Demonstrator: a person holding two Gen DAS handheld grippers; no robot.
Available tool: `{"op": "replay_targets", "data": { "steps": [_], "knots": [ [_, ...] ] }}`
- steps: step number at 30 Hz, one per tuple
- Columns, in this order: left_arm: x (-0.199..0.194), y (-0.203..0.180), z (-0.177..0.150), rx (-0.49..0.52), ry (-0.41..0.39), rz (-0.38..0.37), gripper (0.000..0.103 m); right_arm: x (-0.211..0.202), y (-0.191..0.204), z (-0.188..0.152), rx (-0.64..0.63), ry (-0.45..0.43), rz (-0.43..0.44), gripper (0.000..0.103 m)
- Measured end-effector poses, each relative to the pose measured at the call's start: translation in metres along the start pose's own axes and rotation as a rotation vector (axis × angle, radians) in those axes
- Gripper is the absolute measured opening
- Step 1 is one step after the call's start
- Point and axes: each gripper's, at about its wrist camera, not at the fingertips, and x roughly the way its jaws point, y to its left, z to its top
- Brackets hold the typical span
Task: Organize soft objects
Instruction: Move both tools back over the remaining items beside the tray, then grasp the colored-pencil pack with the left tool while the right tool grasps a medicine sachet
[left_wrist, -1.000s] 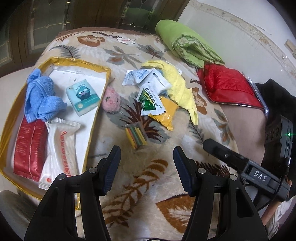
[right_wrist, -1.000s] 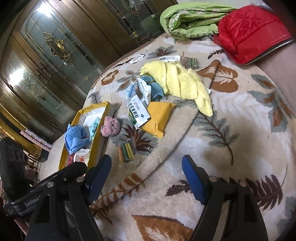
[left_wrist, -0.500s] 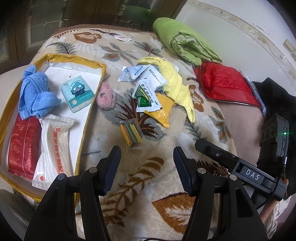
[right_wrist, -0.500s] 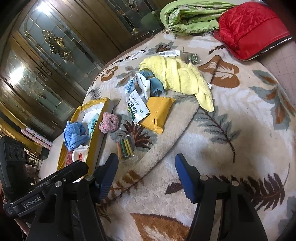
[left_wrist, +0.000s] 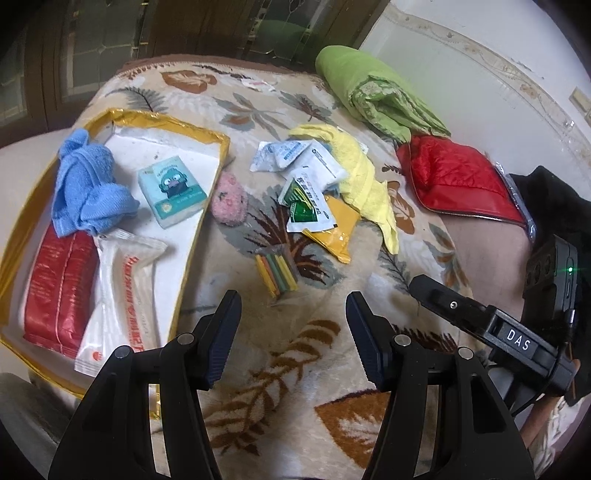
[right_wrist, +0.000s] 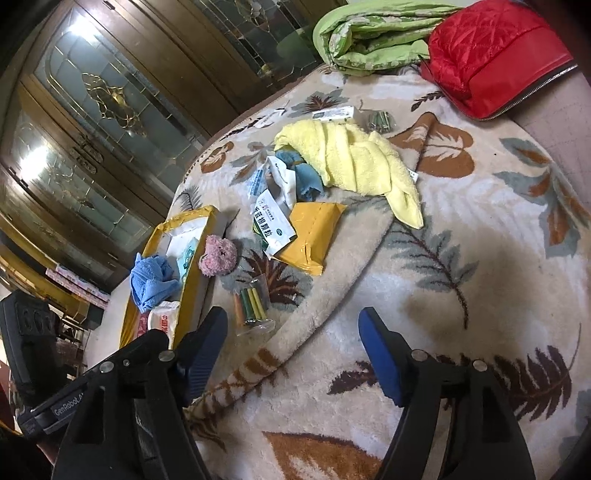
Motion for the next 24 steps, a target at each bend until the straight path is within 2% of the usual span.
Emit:
{"op": "replay_targets", "data": {
  "steps": [9,11,13,16,17,20,22,23,24],
  "knots": [
    [0.011,0.001,-0.001,0.009,0.038,-0.053,0.059,0.006,-0.005,-0.004,-0.018,0.028,0.006,0.074],
    [0.019,0.002,0.004,-0.001,0.073,-0.062,0.059,0.008,-0.006,-0.003,-0.017,0.029,0.011,0.074],
    [0.031,0.002,0.008,0.0,0.107,-0.042,0.059,0.012,-0.005,0.0,-0.014,0.038,0.028,0.073],
    [0.056,-0.005,0.013,0.058,0.167,0.024,0.059,0.016,-0.004,0.009,-0.014,0.038,0.033,0.073],
    [0.064,-0.008,0.015,0.068,0.182,0.036,0.056,0.019,-0.004,0.014,-0.01,0.041,0.035,0.073],
    [0.093,-0.015,0.019,0.11,0.234,0.107,0.039,0.035,-0.007,0.028,0.003,0.06,0.03,0.073],
    [0.112,-0.016,0.02,0.123,0.276,0.133,0.036,0.05,-0.01,0.036,0.018,0.083,0.021,0.073],
    [0.12,-0.013,0.019,0.123,0.293,0.148,0.023,0.058,-0.011,0.04,0.025,0.098,0.02,0.069],
    [0.123,-0.011,0.019,0.119,0.296,0.15,0.022,0.067,-0.011,0.043,0.029,0.117,0.013,0.067]
  ]
}}
